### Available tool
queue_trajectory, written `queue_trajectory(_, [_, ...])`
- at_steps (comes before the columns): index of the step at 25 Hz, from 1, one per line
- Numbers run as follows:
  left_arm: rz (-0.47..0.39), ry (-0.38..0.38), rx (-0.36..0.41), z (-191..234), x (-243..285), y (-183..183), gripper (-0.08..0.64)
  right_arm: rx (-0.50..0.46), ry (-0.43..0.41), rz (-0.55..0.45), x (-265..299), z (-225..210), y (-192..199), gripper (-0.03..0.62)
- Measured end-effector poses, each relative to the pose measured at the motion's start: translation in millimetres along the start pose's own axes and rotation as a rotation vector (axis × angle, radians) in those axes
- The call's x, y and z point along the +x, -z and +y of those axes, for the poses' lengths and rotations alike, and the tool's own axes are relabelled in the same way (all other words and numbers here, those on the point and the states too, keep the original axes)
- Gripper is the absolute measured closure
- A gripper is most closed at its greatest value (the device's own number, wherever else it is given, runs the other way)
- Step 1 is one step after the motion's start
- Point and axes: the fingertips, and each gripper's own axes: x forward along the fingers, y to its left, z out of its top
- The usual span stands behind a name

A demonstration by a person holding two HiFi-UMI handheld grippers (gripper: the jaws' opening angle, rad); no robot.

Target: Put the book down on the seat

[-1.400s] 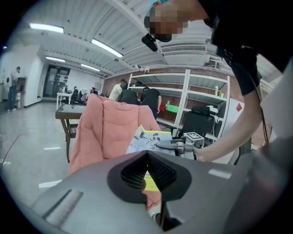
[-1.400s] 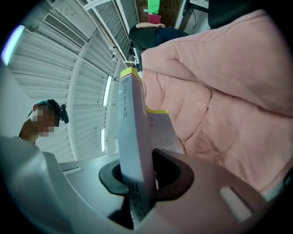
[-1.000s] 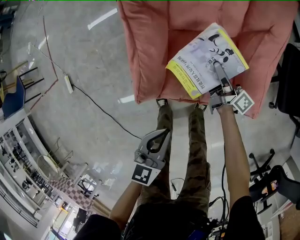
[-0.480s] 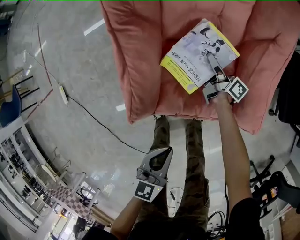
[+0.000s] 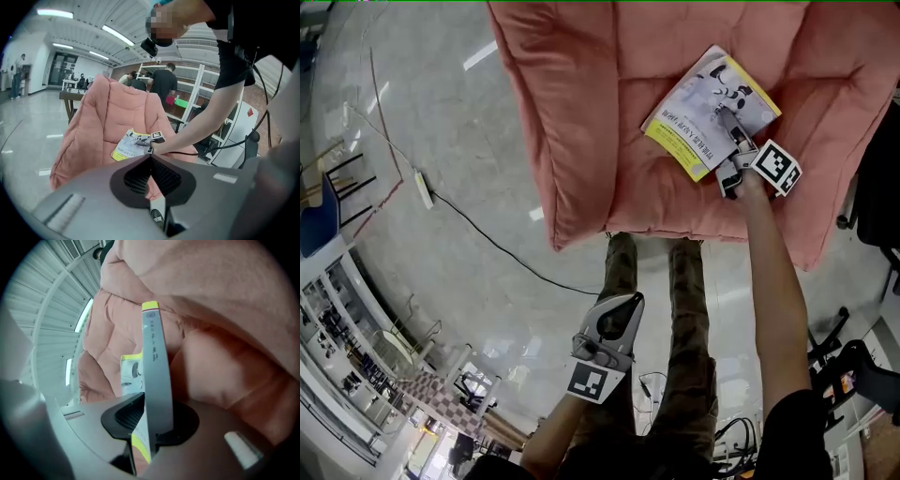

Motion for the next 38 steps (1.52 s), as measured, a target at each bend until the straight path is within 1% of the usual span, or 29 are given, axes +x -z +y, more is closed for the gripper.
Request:
queue_trajectory(4, [0.000, 0.007, 0.014, -16.8, 3.3, 6.3, 0.563, -0.005, 0.096, 0.012, -15.3, -27.2, 8.1, 0.465])
queue_trajectory(5, [-0.004, 0.008, 0.021, -22.1, 3.9, 7.0, 0.562, -0.007, 0.110, 0.022, -21.7, -33.4, 11.0, 0.450])
queue_trajectory(6, [-0.009, 0.008, 0.030, -26.2, 4.2, 6.7, 0.563, -0.012, 0.119, 0.034, -27.7, -37.6, 14.2, 0.418])
queue_trajectory(9, [-0.021, 0.009, 0.046, -28.7, 2.9, 3.0, 0.563, -0.037, 0.160, 0.084, -39.6, -45.3, 26.4, 0.390])
queue_trajectory(13, [-0.038, 0.011, 0.053, -28.4, 0.4, -6.3, 0.563, -0.020, 0.240, 0.150, -52.2, -52.0, 38.5, 0.388])
queue_trajectory(16, [-0.051, 0.022, 0.072, -35.7, -0.4, -12.7, 0.563, -0.002, 0.267, 0.190, -69.1, -53.3, 45.0, 0.379])
queue_trajectory(19, [-0.070, 0.031, 0.094, -42.4, -0.7, -20.5, 0.563, -0.002, 0.297, 0.234, -92.5, -56.4, 57.7, 0.388])
queue_trajectory(21, [-0.087, 0.033, 0.108, -45.1, -1.9, -28.6, 0.563, -0.004, 0.297, 0.268, -110.6, -52.5, 70.7, 0.395])
queue_trajectory(23, [-0.089, 0.029, 0.108, -46.3, -4.8, -36.1, 0.563, -0.001, 0.279, 0.290, -131.0, -41.7, 85.2, 0.411])
queue_trajectory(25, [-0.037, 0.011, 0.049, -46.9, -10.3, -35.7, 0.563, 0.001, 0.268, 0.293, -155.8, -27.7, 98.1, 0.430])
queue_trajectory(26, [-0.032, 0.006, 0.040, -48.1, -12.7, -40.8, 0.563, -0.001, 0.265, 0.293, -169.9, -20.1, 103.9, 0.438])
queue_trajectory(28, [-0.109, 0.017, 0.116, -51.7, -14.8, -71.6, 0.562, -0.015, 0.256, 0.287, -198.1, -1.4, 110.8, 0.454])
queue_trajectory(29, [-0.126, 0.017, 0.125, -52.0, -15.8, -84.5, 0.563, -0.034, 0.247, 0.277, -209.8, 10.6, 110.0, 0.454])
queue_trajectory(31, [-0.094, -0.005, 0.060, -48.3, -19.0, -99.8, 0.563, -0.094, 0.221, 0.243, -226.4, 39.5, 100.3, 0.456])
queue_trajectory(32, [-0.092, -0.013, 0.050, -46.5, -20.6, -110.5, 0.563, -0.131, 0.205, 0.220, -232.5, 56.4, 92.7, 0.461])
queue_trajectory(35, [-0.139, -0.021, 0.096, -47.2, -25.5, -150.0, 0.563, -0.242, 0.147, 0.145, -247.7, 114.5, 64.2, 0.476])
queue_trajectory(38, [-0.189, -0.022, 0.134, -54.0, -32.9, -191.0, 0.563, -0.334, 0.085, 0.075, -260.0, 175.4, 36.0, 0.480])
